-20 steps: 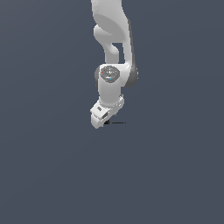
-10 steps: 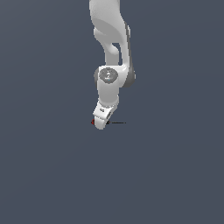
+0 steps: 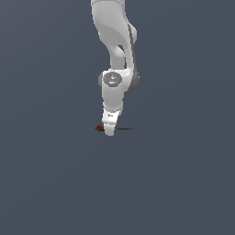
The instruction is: Pick up the object and move it to a goal position.
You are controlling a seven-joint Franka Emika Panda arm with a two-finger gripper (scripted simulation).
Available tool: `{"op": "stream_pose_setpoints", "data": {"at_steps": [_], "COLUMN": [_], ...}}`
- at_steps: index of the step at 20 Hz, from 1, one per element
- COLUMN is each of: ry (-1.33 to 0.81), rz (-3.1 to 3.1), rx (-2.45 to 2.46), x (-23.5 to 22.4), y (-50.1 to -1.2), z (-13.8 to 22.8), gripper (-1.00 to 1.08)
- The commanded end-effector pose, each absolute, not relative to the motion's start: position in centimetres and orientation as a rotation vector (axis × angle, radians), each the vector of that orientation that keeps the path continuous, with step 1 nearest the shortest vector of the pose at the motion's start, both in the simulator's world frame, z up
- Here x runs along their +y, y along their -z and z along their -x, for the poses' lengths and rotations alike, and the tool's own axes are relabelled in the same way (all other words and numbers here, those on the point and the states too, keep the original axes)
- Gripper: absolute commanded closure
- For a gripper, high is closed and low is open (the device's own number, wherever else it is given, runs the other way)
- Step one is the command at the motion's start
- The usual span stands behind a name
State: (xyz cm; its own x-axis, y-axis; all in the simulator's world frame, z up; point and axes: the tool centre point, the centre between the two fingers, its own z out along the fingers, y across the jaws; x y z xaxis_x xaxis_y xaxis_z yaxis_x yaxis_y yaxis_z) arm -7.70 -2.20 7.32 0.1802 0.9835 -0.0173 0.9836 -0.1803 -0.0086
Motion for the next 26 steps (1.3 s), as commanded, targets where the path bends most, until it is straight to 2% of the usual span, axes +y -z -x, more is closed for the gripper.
{"op": "stream_pose_setpoints", "data": {"at_steps": [1,18,26], "ry": [0.021,0.001,0.001], "rz": [-2.35,-2.203,-2.199], "rx": [2.08,2.24,2.244], "x": [-2.2,-2.1,-2.0], "y": [-7.1,-6.4,-3.6], "z": [8.0,8.7,8.8], "gripper": [-0.92,-0.92,-0.92]}}
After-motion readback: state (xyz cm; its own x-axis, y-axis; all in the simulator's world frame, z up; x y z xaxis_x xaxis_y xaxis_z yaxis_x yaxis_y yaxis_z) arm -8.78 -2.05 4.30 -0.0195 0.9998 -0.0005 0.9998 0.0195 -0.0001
